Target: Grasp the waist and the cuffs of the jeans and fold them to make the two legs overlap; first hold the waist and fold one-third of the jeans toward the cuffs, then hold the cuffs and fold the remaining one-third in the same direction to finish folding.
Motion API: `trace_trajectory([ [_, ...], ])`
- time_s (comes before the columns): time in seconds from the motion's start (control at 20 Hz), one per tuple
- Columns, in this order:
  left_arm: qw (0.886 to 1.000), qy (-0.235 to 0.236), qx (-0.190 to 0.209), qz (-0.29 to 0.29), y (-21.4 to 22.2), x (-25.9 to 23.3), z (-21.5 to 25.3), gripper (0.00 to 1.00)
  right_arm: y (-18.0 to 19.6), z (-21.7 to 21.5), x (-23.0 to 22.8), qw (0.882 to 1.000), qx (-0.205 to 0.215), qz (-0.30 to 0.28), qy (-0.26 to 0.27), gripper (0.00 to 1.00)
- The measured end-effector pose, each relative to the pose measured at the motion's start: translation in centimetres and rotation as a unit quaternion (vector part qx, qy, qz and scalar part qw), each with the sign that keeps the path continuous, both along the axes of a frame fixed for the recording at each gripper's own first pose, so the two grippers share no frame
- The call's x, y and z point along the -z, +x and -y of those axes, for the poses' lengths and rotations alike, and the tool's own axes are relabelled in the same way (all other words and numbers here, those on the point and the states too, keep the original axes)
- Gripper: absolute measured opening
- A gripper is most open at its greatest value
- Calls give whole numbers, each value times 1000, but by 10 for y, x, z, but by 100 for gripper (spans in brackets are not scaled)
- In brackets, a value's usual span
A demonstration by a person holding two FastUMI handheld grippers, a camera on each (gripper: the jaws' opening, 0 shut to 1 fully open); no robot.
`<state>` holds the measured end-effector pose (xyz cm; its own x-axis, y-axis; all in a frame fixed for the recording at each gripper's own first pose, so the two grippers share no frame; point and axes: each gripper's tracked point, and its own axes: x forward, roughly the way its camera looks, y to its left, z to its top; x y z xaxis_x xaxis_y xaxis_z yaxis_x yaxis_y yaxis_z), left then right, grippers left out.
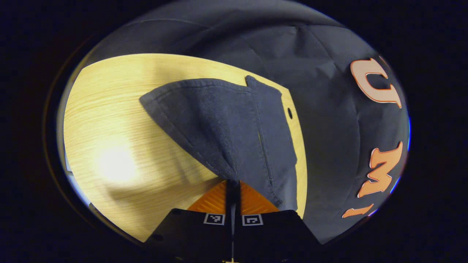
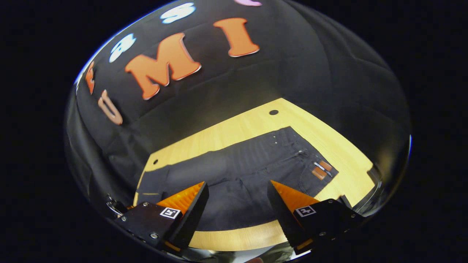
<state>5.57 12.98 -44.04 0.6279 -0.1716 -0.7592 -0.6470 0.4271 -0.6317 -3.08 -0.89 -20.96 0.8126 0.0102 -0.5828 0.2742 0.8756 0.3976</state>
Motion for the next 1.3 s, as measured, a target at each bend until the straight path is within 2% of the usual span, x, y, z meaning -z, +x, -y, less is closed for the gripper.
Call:
trace_trajectory([
  [0.1,1000,-10,-5,2,-7,-9,-1,3,-20,24,15,994,58,-29,89,98],
  [0.2,1000,-12,-9,10,-12,-18,-5,3,-47,52,46,976,132,-77,156,98],
  [0.35,1000,-11,-5,9,-17,-22,-5,3,-62,90,88,944,226,-112,215,98],
  [0.45,1000,-15,-5,8,-19,-27,-3,3,-57,100,115,931,251,-128,233,98],
  [0.7,1000,-9,-3,9,-16,-35,-1,3,-30,110,153,934,245,-154,210,98],
  [1.05,1000,-9,-3,-4,-11,-35,-1,3,-7,112,186,926,255,-180,213,98],
  [1.2,1000,-7,-2,-7,-10,-35,-1,3,8,112,186,928,251,-169,217,97],
  [1.3,1000,-6,-3,-8,-11,-35,-2,3,16,110,189,934,236,-170,208,95],
])
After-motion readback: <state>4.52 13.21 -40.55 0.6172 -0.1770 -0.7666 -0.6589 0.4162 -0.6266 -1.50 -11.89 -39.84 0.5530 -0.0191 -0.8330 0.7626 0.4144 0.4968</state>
